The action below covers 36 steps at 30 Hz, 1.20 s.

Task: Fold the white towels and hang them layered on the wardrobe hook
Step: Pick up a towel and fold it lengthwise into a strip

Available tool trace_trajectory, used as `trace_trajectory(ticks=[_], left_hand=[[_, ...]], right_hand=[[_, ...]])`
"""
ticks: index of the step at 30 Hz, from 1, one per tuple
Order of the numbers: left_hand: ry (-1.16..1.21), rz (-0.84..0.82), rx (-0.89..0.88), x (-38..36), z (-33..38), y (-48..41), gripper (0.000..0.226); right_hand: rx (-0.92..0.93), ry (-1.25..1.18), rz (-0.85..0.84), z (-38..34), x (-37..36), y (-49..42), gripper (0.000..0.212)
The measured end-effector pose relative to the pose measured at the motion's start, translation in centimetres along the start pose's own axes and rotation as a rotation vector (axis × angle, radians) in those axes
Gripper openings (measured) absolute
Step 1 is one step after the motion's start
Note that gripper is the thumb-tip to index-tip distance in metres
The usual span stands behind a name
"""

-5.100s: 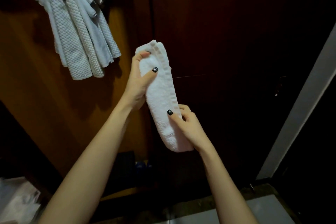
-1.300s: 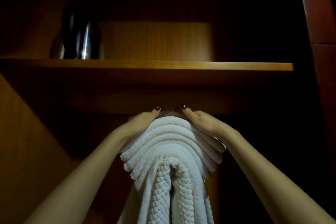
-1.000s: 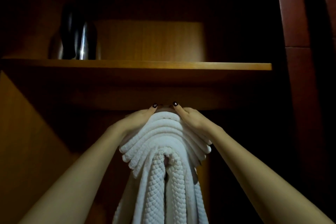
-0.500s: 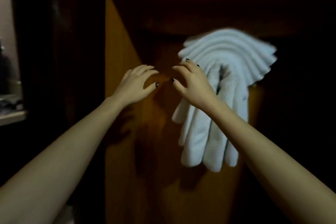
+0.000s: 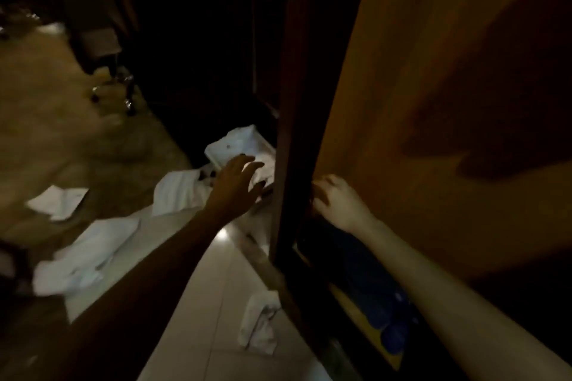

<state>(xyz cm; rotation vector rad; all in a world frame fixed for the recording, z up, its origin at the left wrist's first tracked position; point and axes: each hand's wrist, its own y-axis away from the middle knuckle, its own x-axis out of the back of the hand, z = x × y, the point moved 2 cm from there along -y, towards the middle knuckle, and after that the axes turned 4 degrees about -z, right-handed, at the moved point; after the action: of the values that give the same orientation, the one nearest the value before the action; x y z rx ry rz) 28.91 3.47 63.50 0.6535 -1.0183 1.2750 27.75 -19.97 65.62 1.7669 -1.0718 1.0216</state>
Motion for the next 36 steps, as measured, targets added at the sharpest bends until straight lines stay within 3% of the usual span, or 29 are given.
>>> trace_trajectory(ticks=[13,18,20,22,26,30,33,36], left_hand=[[-0.093,-0.421,0.115,-34.2,-22.4,13.3,0.053],[-0.019,-0.6,0.279,-49.8,-28.4,18.4,0.057],[0.01,-0.654,0.314,-55.5,-30.1,20.3,0.058],[0.032,-0.699,0.318,-60.6,-31.4,22.1,0.058],[0.12,-0.698,0.372,-68.7,-33.7,24.3,0.06],[0.204,-0.676,0.385,-74.1,-35.4,24.0,0.069],[0.195,-0.639,0.43,-76.6,-36.3,23.5,0.074],[0.167,-0.592,0.427,-77.2,-36.2,22.6,0.054]], right_hand=[[-0.141,-0.034,-0.365,7.5,-42.6,-9.1,0.043],[-0.24,-0.029,-0.513,12.5,-57.3,-10.8,0.06],[-0.23,-0.084,-0.537,14.4,-62.5,-11.5,0.049],[-0.211,-0.096,-0.583,16.2,-67.8,-12.4,0.052],[-0.165,-0.102,-0.618,18.0,-76.0,-14.7,0.058],[-0.036,0.119,-0.643,19.5,-81.0,-17.8,0.062],[-0.058,0.066,-0.645,20.2,-83.0,-19.7,0.049],[-0.081,-0.093,-0.546,20.2,-83.0,-19.7,0.025]])
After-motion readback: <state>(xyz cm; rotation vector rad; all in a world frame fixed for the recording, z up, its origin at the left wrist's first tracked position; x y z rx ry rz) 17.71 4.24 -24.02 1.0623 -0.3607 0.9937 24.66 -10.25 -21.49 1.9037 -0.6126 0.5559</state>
